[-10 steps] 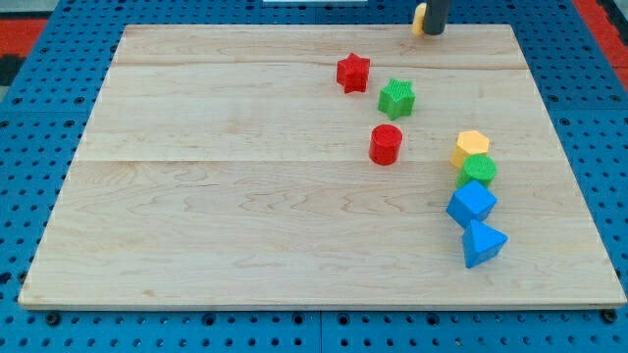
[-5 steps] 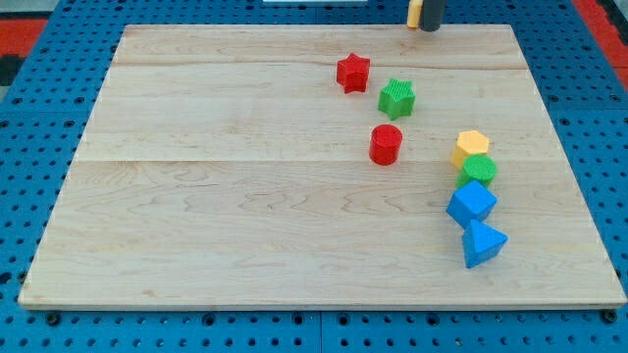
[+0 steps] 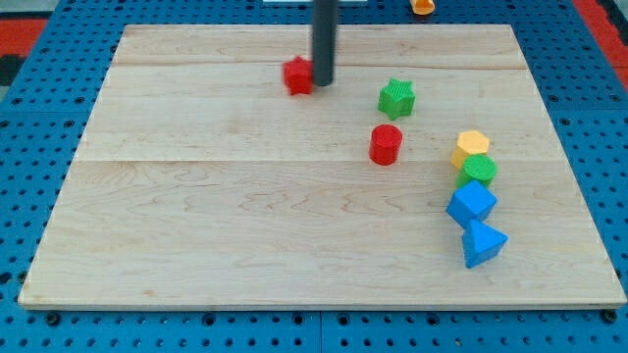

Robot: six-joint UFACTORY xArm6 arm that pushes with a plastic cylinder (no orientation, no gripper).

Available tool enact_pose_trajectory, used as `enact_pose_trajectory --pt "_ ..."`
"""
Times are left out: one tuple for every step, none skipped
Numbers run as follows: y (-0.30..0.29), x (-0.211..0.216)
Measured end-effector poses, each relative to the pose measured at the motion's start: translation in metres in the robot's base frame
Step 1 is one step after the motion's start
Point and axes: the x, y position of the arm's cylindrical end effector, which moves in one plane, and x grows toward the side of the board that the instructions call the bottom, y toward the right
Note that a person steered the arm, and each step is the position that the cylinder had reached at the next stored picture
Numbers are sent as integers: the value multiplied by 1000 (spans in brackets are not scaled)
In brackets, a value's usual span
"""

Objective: Push the red star to the bottom side of the board

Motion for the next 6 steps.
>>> enact_pose_trajectory --pt "-1 0" --pt "13 1" --pt "20 1" --pt "-6 -19" --pt "-61 -46" --pt "-85 7"
